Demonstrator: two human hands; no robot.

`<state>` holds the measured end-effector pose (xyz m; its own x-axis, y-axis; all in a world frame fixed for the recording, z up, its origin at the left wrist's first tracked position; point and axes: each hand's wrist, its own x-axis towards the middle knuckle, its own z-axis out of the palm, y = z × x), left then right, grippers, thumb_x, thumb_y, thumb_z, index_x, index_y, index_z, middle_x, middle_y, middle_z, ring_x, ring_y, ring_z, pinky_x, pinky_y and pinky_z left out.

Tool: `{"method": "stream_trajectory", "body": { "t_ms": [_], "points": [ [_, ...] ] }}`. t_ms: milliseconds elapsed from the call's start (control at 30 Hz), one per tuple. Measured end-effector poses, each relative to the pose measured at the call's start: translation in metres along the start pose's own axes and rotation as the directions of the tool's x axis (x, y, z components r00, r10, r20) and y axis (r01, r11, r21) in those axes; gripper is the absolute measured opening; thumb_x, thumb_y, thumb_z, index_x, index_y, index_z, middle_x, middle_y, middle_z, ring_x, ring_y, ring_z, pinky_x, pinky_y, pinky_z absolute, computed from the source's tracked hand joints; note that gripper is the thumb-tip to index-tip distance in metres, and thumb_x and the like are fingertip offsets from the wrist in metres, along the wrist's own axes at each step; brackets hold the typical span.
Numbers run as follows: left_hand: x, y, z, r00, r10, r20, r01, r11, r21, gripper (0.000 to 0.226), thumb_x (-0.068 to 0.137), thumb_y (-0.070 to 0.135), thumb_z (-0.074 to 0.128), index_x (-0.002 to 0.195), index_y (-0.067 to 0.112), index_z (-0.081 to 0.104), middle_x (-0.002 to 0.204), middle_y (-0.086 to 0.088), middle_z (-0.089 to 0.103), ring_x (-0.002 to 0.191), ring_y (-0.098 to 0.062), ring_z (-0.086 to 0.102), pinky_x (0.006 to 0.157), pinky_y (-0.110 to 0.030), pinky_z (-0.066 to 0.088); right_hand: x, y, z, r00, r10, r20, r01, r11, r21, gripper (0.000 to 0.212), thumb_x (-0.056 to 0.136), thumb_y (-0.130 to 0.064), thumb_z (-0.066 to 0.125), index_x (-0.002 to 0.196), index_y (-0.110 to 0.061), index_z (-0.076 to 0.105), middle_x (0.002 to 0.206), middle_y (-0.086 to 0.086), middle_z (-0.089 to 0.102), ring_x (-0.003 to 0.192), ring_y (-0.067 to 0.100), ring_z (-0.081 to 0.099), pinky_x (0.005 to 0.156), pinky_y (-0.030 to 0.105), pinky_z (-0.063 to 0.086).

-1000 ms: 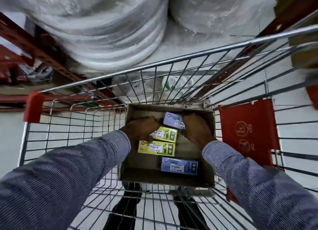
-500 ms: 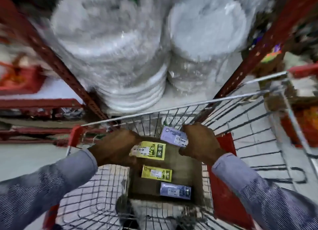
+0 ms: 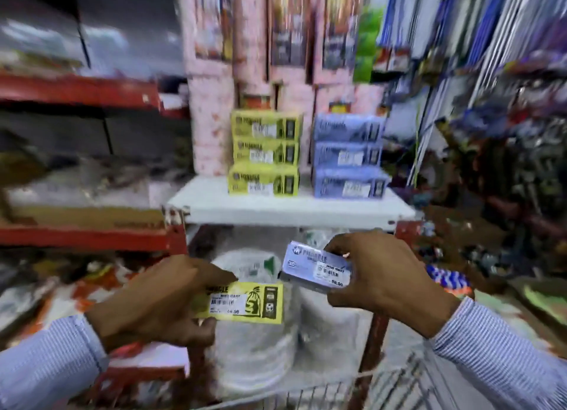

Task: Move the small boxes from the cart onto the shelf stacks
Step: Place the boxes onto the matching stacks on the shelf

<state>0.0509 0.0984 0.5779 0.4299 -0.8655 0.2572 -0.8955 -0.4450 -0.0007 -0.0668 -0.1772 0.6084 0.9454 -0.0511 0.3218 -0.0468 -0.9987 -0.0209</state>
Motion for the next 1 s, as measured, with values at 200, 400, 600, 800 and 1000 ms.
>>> {"method": "stream_trajectory", "body": {
  "t_ms": [200, 400, 600, 800, 1000],
  "points": [
    [0.023, -0.009, -0.08, 0.975, 0.016, -0.222, 0.014, 0.991, 0.131, 0.058, 0.055, 0.042, 0.067, 0.112, 0.033, 0.062, 0.089, 0.009, 0.075, 0.072, -0.013, 0.069, 0.059, -0.024, 0.056, 0.023, 0.009, -0.075, 0.983, 0.004, -0.186, -0.015, 0.998, -0.059, 0.056, 0.048, -0.056, 0.069, 0.099, -0.033, 0.064, 0.086, -0.007, 0.07, 0.082, 0.017, 0.061, 0.061, 0.031, 0.046],
    [0.071, -0.028, -0.107, 0.917, 0.02, -0.399, 0.075, 0.972, 0.221, 0.061, 0.057, 0.044, 0.065, 0.114, 0.023, 0.067, 0.101, 0.004, 0.077, 0.083, -0.014, 0.071, 0.07, -0.022, 0.057, 0.063, 0.039, -0.092, 0.934, 0.037, -0.355, -0.085, 0.989, -0.122, 0.051, 0.055, -0.046, 0.072, 0.103, -0.03, 0.062, 0.093, -0.008, 0.069, 0.086, 0.018, 0.061, 0.064, 0.031, 0.047],
    [0.123, -0.044, -0.1, 0.905, -0.031, -0.424, 0.114, 0.979, 0.171, 0.052, 0.064, 0.028, 0.08, 0.112, 0.016, 0.066, 0.103, -0.004, 0.075, 0.088, -0.022, 0.07, 0.073, -0.034, 0.059, 0.102, 0.06, -0.07, 0.915, 0.019, -0.403, -0.081, 0.987, -0.135, 0.042, 0.067, -0.036, 0.078, 0.105, -0.025, 0.063, 0.102, -0.005, 0.071, 0.092, 0.019, 0.064, 0.073, 0.033, 0.051],
    [0.154, -0.051, -0.089, 0.932, -0.095, -0.351, 0.136, 0.986, 0.093, 0.045, 0.078, 0.021, 0.073, 0.122, 0.015, 0.061, 0.121, -0.004, 0.068, 0.108, -0.022, 0.062, 0.09, -0.033, 0.051, 0.123, 0.065, -0.048, 0.925, 0.035, -0.378, -0.095, 0.985, -0.142, 0.037, 0.067, -0.019, 0.078, 0.099, -0.022, 0.062, 0.099, -0.002, 0.07, 0.09, 0.021, 0.065, 0.072, 0.035, 0.052],
    [0.16, -0.062, -0.076, 0.941, -0.114, -0.318, 0.143, 0.987, 0.07, 0.044, 0.081, 0.024, 0.071, 0.123, 0.017, 0.059, 0.125, -0.003, 0.067, 0.11, -0.021, 0.062, 0.092, -0.033, 0.051, 0.129, 0.071, -0.038, 0.925, 0.077, -0.373, -0.133, 0.983, -0.126, 0.037, 0.062, -0.012, 0.08, 0.096, -0.022, 0.068, 0.093, -0.002, 0.073, 0.083, 0.021, 0.067, 0.069, 0.034, 0.056]
  ]
}}
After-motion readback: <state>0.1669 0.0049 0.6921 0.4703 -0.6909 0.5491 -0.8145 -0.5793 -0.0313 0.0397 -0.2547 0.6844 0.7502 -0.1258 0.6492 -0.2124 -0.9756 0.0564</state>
